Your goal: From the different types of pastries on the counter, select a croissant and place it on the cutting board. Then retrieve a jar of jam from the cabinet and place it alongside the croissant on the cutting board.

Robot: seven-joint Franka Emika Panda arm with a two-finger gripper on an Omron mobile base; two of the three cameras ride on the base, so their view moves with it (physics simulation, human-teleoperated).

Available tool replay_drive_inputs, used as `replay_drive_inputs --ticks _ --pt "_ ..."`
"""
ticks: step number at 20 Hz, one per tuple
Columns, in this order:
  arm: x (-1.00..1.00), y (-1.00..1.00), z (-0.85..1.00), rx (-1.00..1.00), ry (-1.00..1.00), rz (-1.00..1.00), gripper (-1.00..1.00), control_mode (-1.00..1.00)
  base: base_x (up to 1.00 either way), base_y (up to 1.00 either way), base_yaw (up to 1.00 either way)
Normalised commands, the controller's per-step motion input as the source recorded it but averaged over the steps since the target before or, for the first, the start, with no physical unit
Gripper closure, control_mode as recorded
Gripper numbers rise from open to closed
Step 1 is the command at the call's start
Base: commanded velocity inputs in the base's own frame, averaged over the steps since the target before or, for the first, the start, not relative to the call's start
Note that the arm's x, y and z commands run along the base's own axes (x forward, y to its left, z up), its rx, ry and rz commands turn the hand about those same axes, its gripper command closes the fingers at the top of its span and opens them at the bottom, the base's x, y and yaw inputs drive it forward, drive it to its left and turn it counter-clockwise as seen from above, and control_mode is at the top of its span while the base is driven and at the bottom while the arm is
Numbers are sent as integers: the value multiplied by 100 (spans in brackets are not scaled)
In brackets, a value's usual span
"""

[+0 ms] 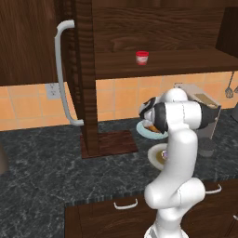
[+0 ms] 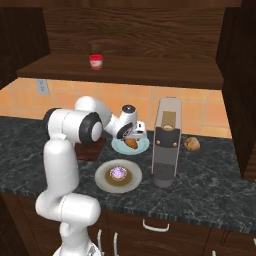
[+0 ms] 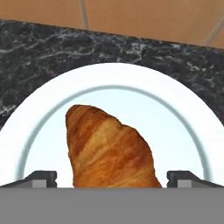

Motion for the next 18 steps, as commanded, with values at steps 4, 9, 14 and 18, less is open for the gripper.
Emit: replay_drive_inputs --ticks 4,9,14,18 --pt "43 -7 -64 0 0 11 -100 -100 0 0 0" --pt "38 0 -68 0 0 13 100 -100 0 0 0" --pt "0 3 -10 0 0 4 100 -100 0 0 0" --pt "0 48 0 0 -6 0 100 -100 0 0 0"
